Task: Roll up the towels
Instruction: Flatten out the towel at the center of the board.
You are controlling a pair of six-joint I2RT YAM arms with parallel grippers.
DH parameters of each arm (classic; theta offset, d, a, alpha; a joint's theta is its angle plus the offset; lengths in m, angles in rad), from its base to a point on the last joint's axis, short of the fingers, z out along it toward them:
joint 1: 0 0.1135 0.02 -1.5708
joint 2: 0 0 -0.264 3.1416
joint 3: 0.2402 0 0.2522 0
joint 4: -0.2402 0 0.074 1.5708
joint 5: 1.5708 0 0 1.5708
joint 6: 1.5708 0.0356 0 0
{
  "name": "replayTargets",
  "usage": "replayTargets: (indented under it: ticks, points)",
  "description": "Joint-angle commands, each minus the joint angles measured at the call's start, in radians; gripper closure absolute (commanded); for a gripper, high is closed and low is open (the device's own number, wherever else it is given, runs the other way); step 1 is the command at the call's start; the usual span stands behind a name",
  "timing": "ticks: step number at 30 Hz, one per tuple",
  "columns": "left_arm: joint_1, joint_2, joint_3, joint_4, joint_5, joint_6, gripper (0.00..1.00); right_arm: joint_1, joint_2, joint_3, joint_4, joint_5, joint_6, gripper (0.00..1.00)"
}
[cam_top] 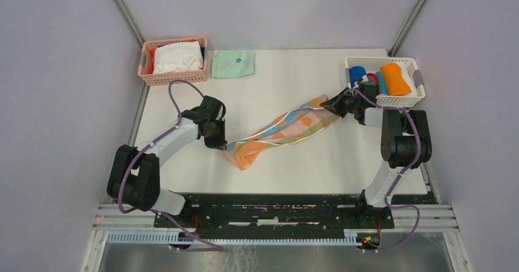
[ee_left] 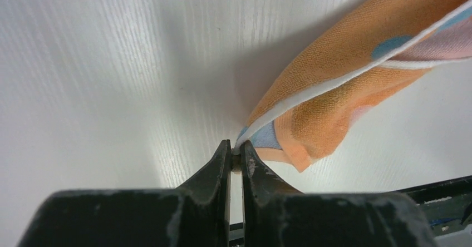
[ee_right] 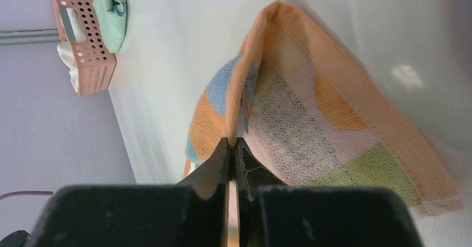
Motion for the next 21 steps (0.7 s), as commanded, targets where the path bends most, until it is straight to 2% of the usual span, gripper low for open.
replayTargets:
  ticks: [1,6,12,21]
  points:
    - [0.012,-0.049,0.130,-0.028,-0.147,0.016,0.97,-0.014,-0.114,0.095,-0.068,0.001,-0.027,0.94]
    - [0.013,-0.074,0.312,-0.089,-0.356,0.059,0.97,-0.057,-0.219,0.216,-0.262,-0.021,-0.073,1.00]
    - [0.015,-0.153,0.490,-0.118,-0.485,0.113,0.97,-0.110,-0.378,0.319,-0.482,-0.062,-0.145,1.00]
    - [0.016,-0.444,0.492,-0.171,-0.521,0.141,0.97,-0.131,-0.692,0.311,-0.769,-0.082,-0.285,0.99]
